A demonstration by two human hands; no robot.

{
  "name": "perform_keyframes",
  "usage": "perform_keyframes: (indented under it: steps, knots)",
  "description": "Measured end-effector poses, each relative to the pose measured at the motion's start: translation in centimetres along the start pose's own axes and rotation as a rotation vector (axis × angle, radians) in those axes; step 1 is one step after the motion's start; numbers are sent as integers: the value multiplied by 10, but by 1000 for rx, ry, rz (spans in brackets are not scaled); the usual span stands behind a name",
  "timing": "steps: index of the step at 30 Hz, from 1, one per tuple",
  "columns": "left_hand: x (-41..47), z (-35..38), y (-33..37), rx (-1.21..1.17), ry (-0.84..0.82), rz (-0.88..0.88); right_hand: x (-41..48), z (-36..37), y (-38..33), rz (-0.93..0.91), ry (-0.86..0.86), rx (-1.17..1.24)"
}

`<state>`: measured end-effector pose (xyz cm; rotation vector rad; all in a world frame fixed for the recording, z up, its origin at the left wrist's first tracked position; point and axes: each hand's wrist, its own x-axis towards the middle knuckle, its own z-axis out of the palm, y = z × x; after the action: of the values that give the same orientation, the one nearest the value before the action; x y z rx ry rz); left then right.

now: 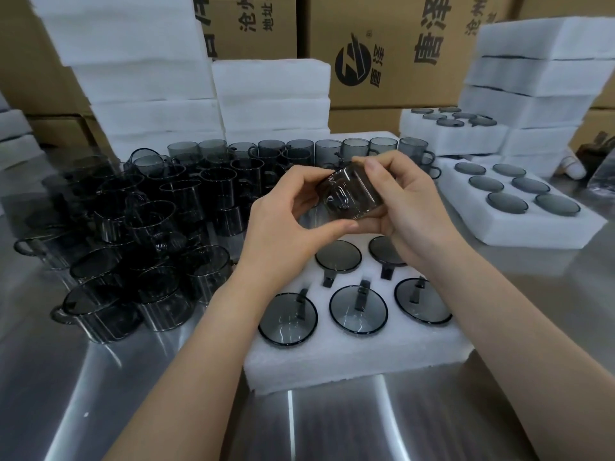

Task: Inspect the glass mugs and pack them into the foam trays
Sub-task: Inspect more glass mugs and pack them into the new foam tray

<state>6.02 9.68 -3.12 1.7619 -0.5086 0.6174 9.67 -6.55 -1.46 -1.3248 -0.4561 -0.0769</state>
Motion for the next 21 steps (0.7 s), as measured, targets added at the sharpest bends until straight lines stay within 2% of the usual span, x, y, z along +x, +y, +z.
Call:
perform_keyframes:
  steps: [6,9,12,16,21]
  knots:
    - [1,1,0,-98,-60,37,3,-3,0,137,44,120]
    - [2,1,-3,-79,-57,24,5,-2,-3,339,-139,312]
    - [2,0,-5,-19,-98,-16,4,-4,-3,456,-380,344]
    - [2,1,-2,89,-159,-25,3,-2,-3,393,-336,220]
    - [1,0,2,135,-56,-9,0,3,-3,261,-211,81]
